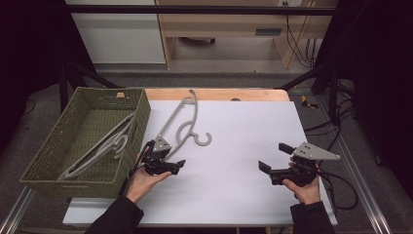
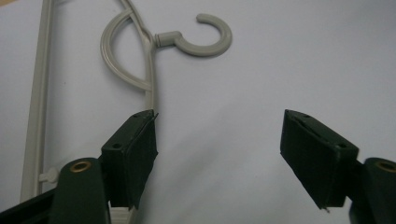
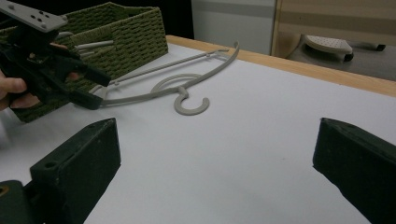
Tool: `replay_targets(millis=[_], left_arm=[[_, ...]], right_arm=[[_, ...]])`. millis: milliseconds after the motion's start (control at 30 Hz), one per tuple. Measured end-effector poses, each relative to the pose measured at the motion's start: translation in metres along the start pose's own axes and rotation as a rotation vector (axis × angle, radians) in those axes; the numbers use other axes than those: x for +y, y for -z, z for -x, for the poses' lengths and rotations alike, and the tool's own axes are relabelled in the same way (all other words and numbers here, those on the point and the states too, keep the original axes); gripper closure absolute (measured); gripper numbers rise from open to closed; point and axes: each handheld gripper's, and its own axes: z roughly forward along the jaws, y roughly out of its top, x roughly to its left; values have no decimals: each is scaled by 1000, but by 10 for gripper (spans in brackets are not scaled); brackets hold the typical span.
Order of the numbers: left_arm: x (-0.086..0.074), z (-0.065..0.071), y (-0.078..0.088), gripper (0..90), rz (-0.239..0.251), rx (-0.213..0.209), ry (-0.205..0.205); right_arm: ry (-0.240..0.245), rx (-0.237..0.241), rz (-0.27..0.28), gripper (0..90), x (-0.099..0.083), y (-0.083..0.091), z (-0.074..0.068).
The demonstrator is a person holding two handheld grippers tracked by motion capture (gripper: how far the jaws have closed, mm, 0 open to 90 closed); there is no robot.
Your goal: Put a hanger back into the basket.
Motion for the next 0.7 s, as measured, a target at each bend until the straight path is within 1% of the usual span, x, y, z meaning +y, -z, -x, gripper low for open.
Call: replay_targets(millis=[167,200,233,267,333,367,400,433,500,633,667,700], left_arm=[[-4,-5,-10,336,-39,14,-2],[-5,-6,-12,352,-52,21,-5],[-6,-8,-15,371,-53,32,-4],[-6,-9,-16,383,-65,32,-2],[-7,-12,-20,406,-75,42,3],[-8,-13,-21,418,-81,52,2],[-9,-13,-24,431,-78,58,12],[-9,-14,-24,442,-89,64,5],[-9,-14,-24,484,-93,78,-5],[-9,-15,-24,571,-89,106,-14],[-9,-14,-24,590,-94,116,-10],[-9,-15,-25,596,-112,139,-11]], right_arm=[[-2,1,-1,11,0,0,0],[-2,1,-2,11,0,-1,0],[3,1,-1,12,0,-1,0],[3,1,-3,12,0,-2,0],[4,2,-4,11,0,-2,0],[0,3,-4,12,0,-1,-1],[0,4,-2,11,0,-1,0],[0,4,-2,11,0,-1,-1],[-1,7,1,12,0,-1,0],[6,4,-4,12,0,-2,0],[4,5,-4,12,0,-2,0],[4,4,-3,11,0,-2,-1]])
